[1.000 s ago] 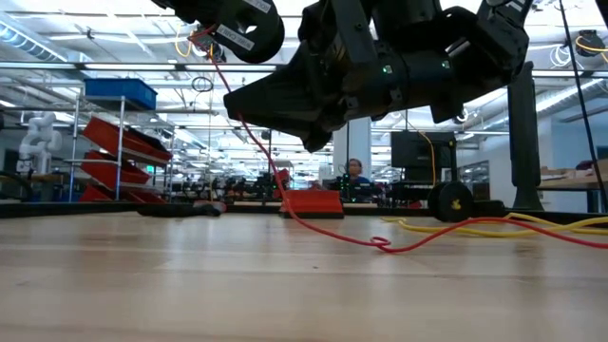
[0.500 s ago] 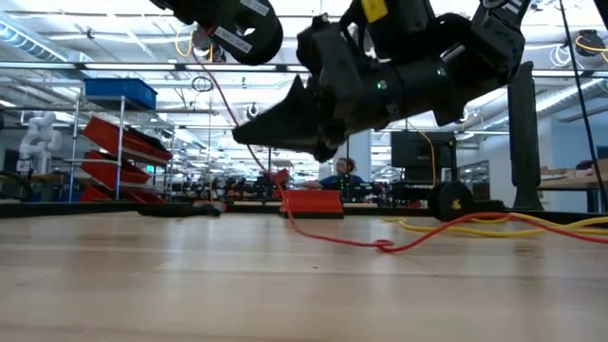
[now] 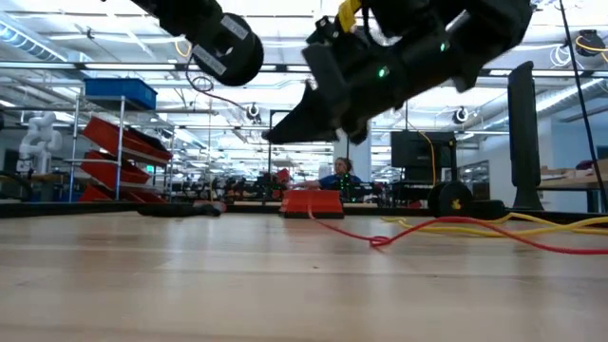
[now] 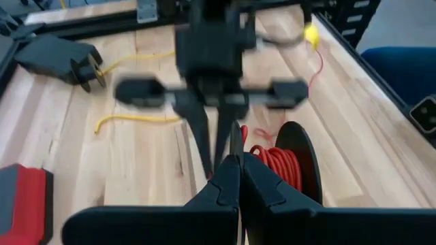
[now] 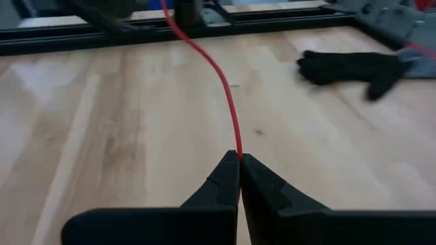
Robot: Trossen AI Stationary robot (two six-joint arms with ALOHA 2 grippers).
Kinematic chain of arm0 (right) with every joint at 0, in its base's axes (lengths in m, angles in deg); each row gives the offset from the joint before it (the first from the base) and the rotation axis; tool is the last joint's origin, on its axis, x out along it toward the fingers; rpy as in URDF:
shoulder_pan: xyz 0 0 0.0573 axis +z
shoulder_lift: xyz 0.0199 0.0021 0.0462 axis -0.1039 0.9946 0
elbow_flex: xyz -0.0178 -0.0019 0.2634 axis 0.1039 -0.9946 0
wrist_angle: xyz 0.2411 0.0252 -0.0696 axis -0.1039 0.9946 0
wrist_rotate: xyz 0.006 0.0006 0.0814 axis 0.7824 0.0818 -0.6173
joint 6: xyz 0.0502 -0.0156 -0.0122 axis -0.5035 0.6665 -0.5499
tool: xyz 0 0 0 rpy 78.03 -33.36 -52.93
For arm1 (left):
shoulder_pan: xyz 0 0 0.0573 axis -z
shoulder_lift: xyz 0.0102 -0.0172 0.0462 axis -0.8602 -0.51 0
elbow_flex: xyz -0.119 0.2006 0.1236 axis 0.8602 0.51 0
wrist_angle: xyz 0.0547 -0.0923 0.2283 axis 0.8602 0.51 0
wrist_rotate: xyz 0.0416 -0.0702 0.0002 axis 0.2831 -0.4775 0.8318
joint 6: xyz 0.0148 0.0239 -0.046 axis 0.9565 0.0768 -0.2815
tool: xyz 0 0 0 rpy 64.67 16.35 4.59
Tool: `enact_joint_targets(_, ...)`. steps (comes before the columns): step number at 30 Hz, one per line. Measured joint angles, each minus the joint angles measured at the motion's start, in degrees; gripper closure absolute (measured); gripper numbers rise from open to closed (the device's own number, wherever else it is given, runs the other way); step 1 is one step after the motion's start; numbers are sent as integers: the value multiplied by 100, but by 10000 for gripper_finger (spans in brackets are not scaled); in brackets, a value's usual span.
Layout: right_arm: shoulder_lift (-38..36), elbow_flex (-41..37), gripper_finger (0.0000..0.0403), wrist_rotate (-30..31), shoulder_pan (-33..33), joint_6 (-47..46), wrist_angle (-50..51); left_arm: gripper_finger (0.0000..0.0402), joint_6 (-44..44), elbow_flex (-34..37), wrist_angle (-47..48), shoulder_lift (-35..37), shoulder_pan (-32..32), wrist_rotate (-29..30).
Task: Coil cords
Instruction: Coil the red wire onto the spool
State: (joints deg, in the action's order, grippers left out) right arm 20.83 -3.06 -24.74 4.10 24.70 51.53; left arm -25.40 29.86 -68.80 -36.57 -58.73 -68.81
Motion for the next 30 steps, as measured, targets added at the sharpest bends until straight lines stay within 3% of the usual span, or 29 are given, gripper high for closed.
enact_joint_targets(4, -386, -2, 403, 188, 0, 53, 469, 401, 33, 0, 213, 0, 0, 25)
enact_joint_targets(10, -714, -2, 403, 194, 81, 93, 676, 401, 234, 2, 455, 0, -3, 589)
enact_joint_targets(19, -838, 0, 403, 283, 101, 116, 452, 401, 366, 2, 427, -515, 3, 1078)
enact_joint_targets(25, -842, 0, 403, 285, 103, 45, 375, 401, 486, 2, -425, -1331, 15, 2447)
enact_joint_targets(30, -842, 0, 403, 473, 103, -16, 372, 401, 545, 2, -1632, -1666, 22, 2833)
